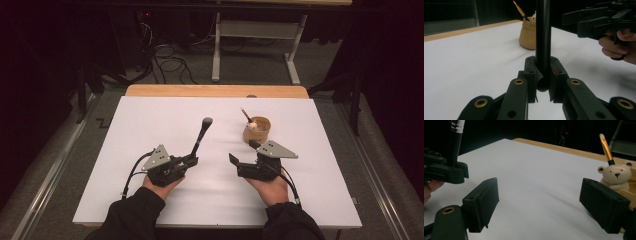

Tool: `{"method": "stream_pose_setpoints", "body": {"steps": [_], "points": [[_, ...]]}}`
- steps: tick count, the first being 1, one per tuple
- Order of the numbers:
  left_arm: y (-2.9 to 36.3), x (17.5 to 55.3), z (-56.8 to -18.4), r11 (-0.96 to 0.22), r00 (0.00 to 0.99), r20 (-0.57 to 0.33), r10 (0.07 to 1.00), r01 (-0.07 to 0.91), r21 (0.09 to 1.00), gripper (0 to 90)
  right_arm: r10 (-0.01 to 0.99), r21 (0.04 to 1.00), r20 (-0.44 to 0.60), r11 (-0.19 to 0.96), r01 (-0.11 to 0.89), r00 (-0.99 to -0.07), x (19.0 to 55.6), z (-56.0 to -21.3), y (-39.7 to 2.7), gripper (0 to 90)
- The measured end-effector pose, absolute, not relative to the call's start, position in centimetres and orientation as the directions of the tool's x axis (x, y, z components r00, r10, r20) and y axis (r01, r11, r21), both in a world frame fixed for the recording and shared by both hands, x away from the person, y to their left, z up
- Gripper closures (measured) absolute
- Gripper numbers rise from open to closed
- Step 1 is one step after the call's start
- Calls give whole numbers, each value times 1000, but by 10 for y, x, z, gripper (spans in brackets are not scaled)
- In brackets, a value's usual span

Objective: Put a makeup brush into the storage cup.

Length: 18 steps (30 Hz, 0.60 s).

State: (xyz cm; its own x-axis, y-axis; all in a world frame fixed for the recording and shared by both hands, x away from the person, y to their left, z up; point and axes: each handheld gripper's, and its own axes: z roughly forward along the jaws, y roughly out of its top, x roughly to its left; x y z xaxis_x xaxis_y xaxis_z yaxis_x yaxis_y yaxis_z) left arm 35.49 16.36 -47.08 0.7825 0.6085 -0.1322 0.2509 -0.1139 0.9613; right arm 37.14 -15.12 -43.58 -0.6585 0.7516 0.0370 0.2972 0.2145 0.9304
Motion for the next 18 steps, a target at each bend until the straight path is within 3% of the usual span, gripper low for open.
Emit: {"method": "stream_pose_setpoints", "body": {"steps": [18], "points": [[161, 354, -473, -109, 785, -139, 604, 255, 961, 791, 713, 942, 14, 226, 249, -701, 369, -436, -125, 177]]}}
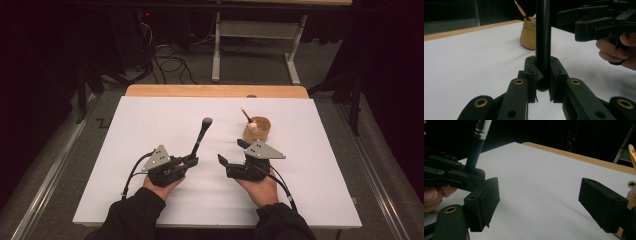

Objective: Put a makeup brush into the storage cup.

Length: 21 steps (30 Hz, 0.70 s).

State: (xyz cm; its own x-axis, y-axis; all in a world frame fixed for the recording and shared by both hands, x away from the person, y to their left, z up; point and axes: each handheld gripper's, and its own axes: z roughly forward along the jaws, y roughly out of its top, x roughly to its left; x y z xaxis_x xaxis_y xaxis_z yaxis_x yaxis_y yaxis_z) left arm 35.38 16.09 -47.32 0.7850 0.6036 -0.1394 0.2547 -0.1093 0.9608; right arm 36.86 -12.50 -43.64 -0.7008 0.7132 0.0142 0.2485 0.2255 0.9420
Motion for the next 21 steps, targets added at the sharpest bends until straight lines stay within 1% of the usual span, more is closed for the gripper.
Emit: {"method": "stream_pose_setpoints", "body": {"steps": [6, 11, 16, 21], "points": [[157, 353, -475, -108, 788, -141, 600, 255, 961, 792, 694, 948, 41, 201, 248, -719, 361, -438, -124, 206], [156, 351, -474, -102, 789, -138, 598, 246, 964, 792, 673, 957, 83, 151, 246, -735, 357, -438, -123, 220], [153, 350, -475, -101, 793, -135, 594, 240, 966, 792, 658, 957, 129, 112, 266, -742, 356, -437, -122, 226], [150, 350, -477, -98, 798, -145, 586, 247, 964, 791, 648, 960, 158, 75, 269, -745, 354, -436, -123, 262]]}}
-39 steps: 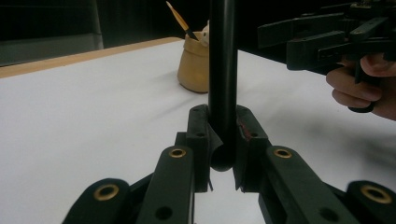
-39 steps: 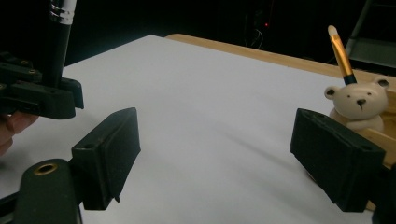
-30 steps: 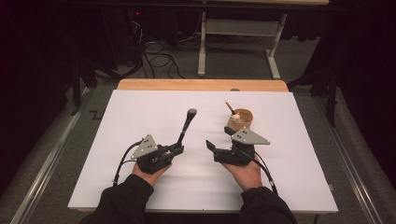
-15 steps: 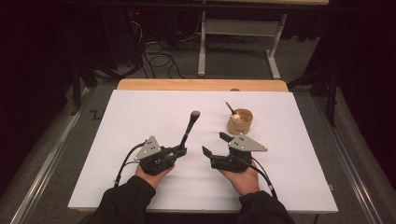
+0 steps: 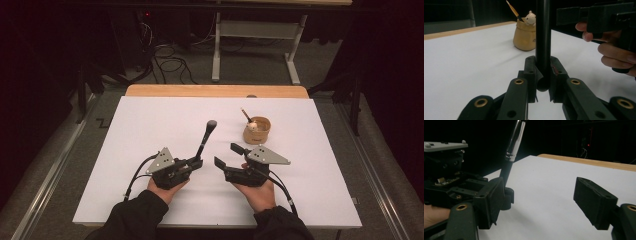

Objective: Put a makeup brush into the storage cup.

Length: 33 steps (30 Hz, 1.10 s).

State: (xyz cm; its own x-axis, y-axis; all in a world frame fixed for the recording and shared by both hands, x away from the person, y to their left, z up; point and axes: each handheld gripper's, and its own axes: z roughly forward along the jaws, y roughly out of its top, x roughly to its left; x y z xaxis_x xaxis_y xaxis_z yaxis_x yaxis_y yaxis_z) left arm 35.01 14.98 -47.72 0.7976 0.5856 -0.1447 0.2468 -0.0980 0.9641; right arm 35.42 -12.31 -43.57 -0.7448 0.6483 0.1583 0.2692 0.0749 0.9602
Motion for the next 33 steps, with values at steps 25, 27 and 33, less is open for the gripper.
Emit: {"method": "stream_pose_setpoints", "body": {"steps": [25, 27, 33], "points": [[134, 345, -482, -103, 810, -150, 567, 251, 962, 791, 605, 946, 291, -68, 317, -741, 351, -430, -125, 356], [133, 345, -483, -102, 809, -151, 568, 251, 963, 791, 603, 945, 297, -75, 318, -740, 351, -430, -125, 361], [130, 343, -483, -101, 816, -157, 557, 254, 962, 792, 593, 939, 320, -93, 332, -739, 352, -431, -125, 387]]}}
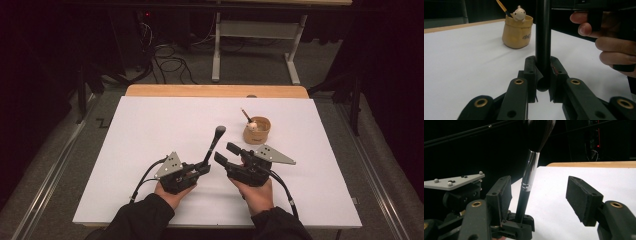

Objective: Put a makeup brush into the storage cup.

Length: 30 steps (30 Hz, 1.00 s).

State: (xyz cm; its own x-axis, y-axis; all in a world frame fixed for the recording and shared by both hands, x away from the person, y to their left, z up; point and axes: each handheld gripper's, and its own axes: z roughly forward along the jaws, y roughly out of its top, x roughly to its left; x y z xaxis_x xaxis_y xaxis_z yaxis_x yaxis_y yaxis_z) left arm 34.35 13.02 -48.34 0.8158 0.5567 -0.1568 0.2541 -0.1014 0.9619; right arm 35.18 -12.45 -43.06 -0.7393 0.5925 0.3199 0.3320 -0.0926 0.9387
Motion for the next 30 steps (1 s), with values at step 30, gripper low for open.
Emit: {"method": "stream_pose_setpoints", "body": {"steps": [30], "points": [[117, 336, -485, -114, 836, -146, 529, 240, 964, 792, 560, 936, 335, -104, 337, -758, 350, -433, -117, 646]]}}
